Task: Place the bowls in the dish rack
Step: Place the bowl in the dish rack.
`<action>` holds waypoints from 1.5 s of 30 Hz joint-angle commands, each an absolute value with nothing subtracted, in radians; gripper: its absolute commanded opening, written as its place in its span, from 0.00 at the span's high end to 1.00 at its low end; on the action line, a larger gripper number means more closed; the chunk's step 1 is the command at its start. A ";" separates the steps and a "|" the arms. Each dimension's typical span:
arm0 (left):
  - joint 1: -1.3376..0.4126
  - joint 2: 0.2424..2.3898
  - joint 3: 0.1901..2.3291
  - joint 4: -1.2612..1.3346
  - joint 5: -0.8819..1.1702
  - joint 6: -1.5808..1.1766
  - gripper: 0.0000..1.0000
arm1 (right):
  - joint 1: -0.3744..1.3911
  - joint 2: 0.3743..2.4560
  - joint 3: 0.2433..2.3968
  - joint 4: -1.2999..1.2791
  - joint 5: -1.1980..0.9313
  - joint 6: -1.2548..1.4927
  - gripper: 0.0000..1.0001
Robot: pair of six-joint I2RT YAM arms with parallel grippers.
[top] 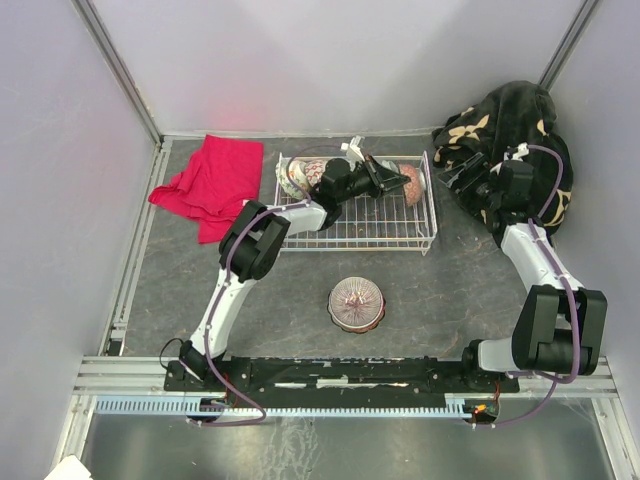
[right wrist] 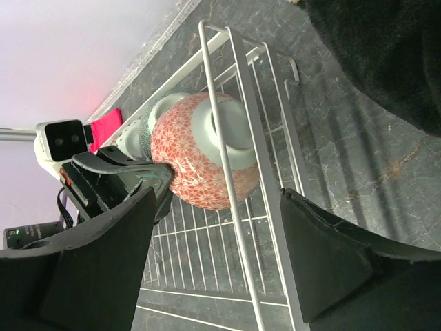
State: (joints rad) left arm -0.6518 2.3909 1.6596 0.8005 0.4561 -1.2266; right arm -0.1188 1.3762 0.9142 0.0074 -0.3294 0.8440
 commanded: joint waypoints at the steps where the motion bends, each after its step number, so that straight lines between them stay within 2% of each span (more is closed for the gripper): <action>1: -0.650 2.412 1.758 0.748 0.506 -1.221 0.97 | -0.108 1.383 0.967 0.068 -0.318 0.846 0.19; 25: -0.630 2.536 1.980 0.586 0.576 -1.205 0.97 | -0.083 1.381 0.970 0.089 -0.318 0.857 0.19; 40: -0.613 2.553 1.991 0.514 0.569 -1.167 0.97 | -0.068 1.390 0.965 0.109 -0.318 0.854 0.19; 45: -0.611 2.558 1.994 0.483 0.550 -1.151 0.94 | -0.062 1.402 0.962 0.119 -0.321 0.857 0.19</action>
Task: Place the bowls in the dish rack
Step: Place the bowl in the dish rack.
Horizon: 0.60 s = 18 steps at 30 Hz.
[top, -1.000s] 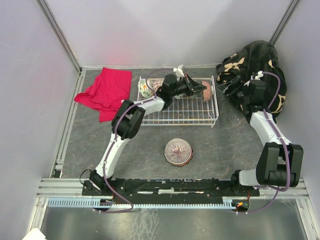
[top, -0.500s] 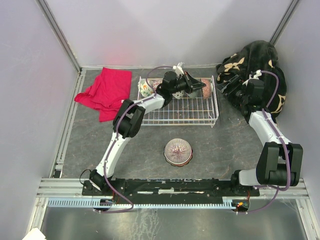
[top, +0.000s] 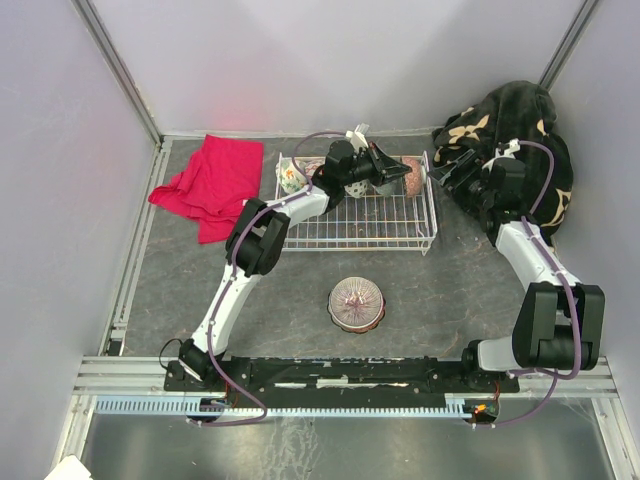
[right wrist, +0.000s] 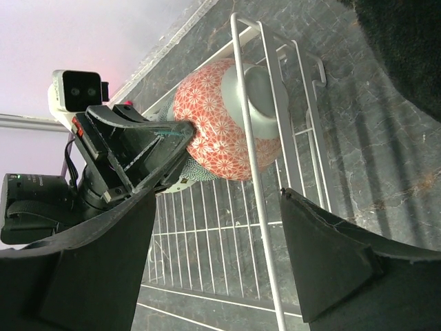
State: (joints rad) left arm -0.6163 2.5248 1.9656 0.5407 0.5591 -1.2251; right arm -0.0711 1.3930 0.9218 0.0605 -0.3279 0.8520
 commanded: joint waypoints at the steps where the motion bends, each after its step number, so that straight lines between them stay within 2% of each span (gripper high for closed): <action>1: -0.609 2.560 1.996 0.479 0.549 -1.151 0.93 | -0.062 1.403 0.961 0.123 -0.323 0.857 0.19; 13: -0.602 2.575 2.021 0.449 0.548 -1.148 0.76 | -0.051 1.405 0.959 0.127 -0.322 0.849 0.19; 18: -0.600 2.577 2.023 0.448 0.549 -1.150 0.74 | -0.048 1.407 0.959 0.126 -0.323 0.848 0.19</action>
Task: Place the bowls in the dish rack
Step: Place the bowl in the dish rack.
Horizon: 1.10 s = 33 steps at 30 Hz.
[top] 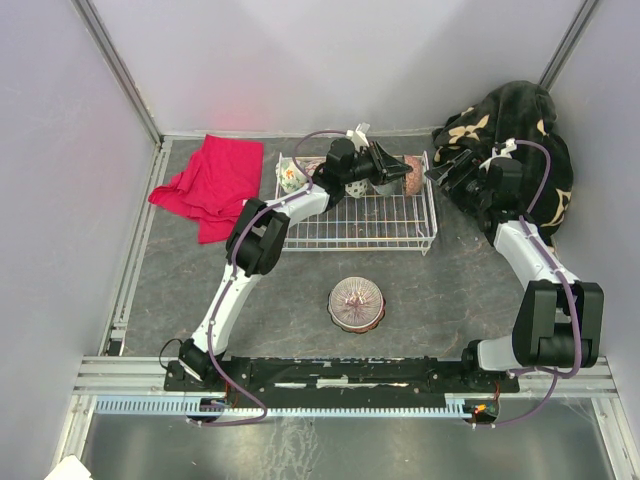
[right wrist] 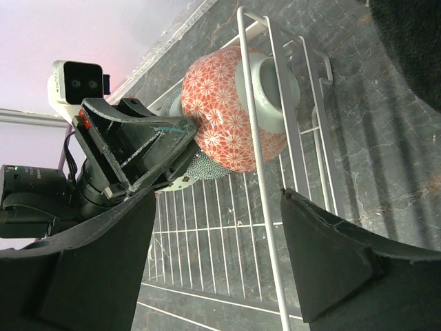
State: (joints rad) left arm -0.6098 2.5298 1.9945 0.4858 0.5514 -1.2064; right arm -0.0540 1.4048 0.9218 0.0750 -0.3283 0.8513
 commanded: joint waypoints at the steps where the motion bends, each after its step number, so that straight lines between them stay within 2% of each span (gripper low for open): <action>1: -0.599 2.577 2.024 0.448 0.549 -1.151 0.73 | -0.048 1.407 0.959 0.126 -0.322 0.847 0.19; 9: -0.598 2.568 2.006 0.448 0.542 -1.150 0.70 | -0.047 1.411 0.961 0.126 -0.327 0.846 0.19; 13: -0.598 2.552 1.982 0.495 0.549 -1.161 0.64 | -0.046 1.409 0.962 0.124 -0.326 0.843 0.19; 19: -0.598 2.520 1.952 0.541 0.564 -1.170 0.63 | -0.045 1.408 0.963 0.119 -0.323 0.838 0.19; 33: -0.599 2.446 1.935 0.324 0.456 -1.011 0.63 | -0.039 1.424 0.962 0.119 -0.315 0.834 0.19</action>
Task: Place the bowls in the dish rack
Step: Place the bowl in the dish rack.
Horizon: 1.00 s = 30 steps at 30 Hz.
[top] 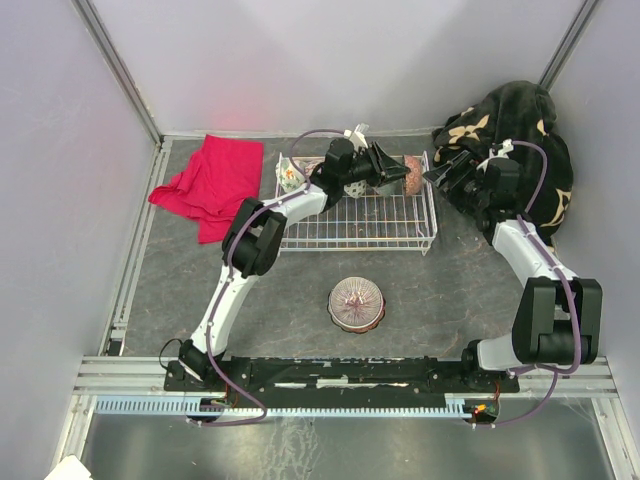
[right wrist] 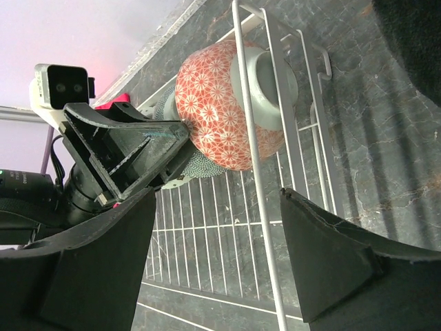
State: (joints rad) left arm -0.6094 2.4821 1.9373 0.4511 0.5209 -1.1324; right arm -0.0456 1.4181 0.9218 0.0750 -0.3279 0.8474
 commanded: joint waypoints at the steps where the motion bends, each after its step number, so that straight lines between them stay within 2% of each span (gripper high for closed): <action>1: -0.600 2.441 1.939 0.309 0.449 -1.000 0.63 | -0.038 1.425 0.960 0.120 -0.314 0.834 0.20; 20: -0.615 2.376 2.000 0.115 0.349 -0.867 0.63 | -0.030 1.431 0.957 0.128 -0.311 0.834 0.21; 30: -0.626 2.370 2.098 -0.088 0.275 -0.763 0.62 | -0.029 1.430 0.950 0.134 -0.318 0.839 0.21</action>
State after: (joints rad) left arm -0.6327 2.4142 2.0476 0.0357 0.3676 -0.8707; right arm -0.0345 1.4410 0.9218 0.0761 -0.3275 0.8474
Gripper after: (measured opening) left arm 0.374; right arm 0.788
